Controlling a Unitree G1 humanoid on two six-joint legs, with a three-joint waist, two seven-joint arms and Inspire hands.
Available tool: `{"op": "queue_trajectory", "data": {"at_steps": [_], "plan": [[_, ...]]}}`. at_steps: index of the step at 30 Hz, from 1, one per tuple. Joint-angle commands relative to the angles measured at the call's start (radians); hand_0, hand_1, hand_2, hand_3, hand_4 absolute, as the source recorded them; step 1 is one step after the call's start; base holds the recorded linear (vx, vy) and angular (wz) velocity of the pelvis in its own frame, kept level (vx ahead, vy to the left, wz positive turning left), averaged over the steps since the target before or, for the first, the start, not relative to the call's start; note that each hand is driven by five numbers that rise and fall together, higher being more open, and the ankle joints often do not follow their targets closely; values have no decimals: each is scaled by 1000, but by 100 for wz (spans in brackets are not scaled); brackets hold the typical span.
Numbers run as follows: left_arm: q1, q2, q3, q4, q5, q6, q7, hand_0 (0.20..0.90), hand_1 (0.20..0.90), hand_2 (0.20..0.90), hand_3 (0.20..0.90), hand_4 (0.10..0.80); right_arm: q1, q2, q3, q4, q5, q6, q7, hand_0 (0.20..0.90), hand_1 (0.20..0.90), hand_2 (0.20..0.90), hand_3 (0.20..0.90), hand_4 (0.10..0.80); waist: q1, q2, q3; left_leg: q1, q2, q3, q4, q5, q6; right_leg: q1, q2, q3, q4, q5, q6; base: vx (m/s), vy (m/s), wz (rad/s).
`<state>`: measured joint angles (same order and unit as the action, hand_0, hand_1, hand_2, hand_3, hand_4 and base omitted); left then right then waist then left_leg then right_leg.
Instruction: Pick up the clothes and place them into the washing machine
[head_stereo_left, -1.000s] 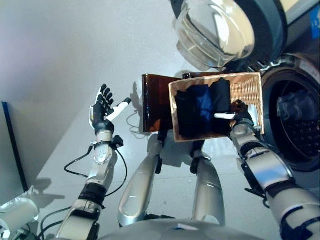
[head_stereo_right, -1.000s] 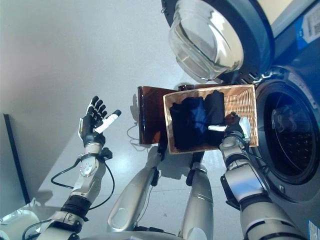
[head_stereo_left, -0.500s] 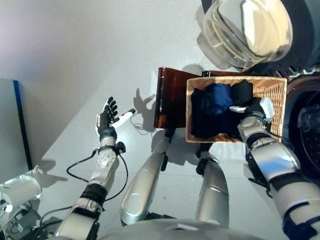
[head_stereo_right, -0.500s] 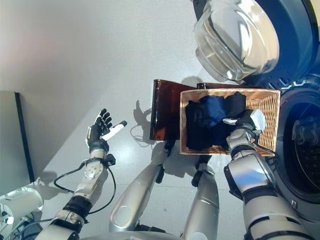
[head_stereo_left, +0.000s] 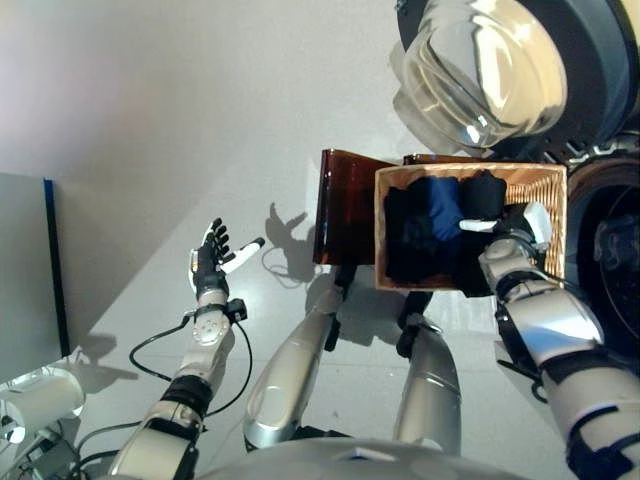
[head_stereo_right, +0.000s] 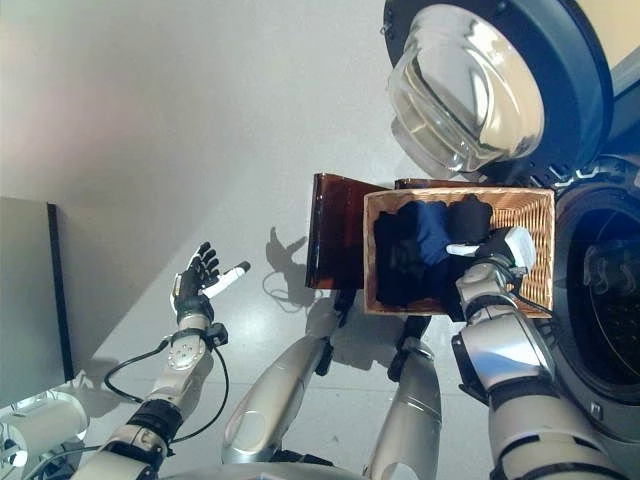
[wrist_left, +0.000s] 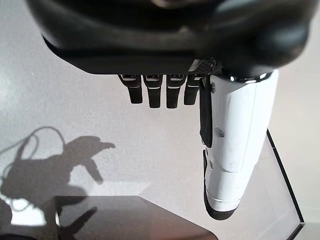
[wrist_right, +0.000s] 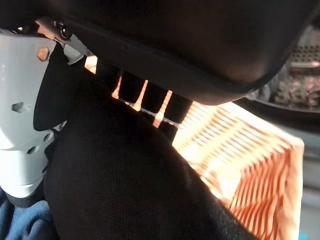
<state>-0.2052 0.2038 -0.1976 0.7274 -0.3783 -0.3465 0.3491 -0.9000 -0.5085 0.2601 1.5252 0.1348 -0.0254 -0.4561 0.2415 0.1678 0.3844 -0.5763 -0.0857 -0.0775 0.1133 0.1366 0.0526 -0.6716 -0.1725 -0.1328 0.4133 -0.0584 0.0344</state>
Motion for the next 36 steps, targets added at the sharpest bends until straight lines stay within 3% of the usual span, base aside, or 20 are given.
{"op": "queue_trajectory", "data": {"at_steps": [1,6,12,16,20,25,29,31,36], "plan": [[26,28,52,52,1,-42,-4,900,900,900,900,800,36,-104,-19,-40,89,-81,-22,200,200,200,200,300,-25,-17,-66,-23,-24,42,35,-85,-54,164,-49,63,-226,95,42,8,-14,-19],[37,32,56,76,-3,-47,-18,900,900,900,900,800,105,-125,-114,-91,204,-137,2,200,200,200,200,300,-43,-20,-90,4,-22,54,13,-85,-53,190,-53,72,-266,112,50,12,-8,-17],[46,28,59,106,-20,-63,-30,900,900,900,900,800,201,-54,-256,-195,459,-253,50,200,200,200,200,300,-78,-21,-103,19,-15,74,5,-90,-49,191,-50,95,-288,124,54,-6,2,-16],[39,11,46,133,-46,-78,-37,900,900,900,900,800,229,49,-335,-226,638,-327,68,200,200,200,200,300,-91,-2,-107,21,-13,82,-2,-88,-50,184,-49,106,-294,124,53,-18,13,-11],[22,8,43,156,-58,-92,-33,900,900,900,900,800,245,102,-306,-262,646,-342,73,200,200,200,200,300,-97,4,-106,18,-10,85,-5,-81,-52,180,-47,108,-298,127,51,-10,0,-6],[14,-6,40,160,-88,-113,-16,900,900,900,900,800,292,242,-353,-401,846,-453,122,200,200,200,200,300,-112,15,-98,23,-10,82,-9,-80,-54,174,-41,109,-286,117,48,0,0,0],[38,-28,21,141,-110,-134,-15,900,900,900,900,800,285,342,-460,-486,1042,-578,170,200,200,200,200,300,-111,40,-95,25,-16,83,-15,-83,-52,175,-45,112,-285,110,50,11,21,0],[46,-38,-13,135,-128,-136,-32,900,900,900,900,800,248,357,-533,-459,1130,-637,161,200,200,200,200,300,-106,63,-101,29,-23,84,-17,-85,-49,178,-49,118,-286,104,52,39,70,-7],[49,-42,-34,147,-141,-141,-48,900,900,900,900,800,226,324,-583,-448,1122,-648,127,200,200,200,200,300,-104,83,-113,31,-25,88,-17,-90,-50,179,-54,125,-286,100,54,24,38,-1]]}}
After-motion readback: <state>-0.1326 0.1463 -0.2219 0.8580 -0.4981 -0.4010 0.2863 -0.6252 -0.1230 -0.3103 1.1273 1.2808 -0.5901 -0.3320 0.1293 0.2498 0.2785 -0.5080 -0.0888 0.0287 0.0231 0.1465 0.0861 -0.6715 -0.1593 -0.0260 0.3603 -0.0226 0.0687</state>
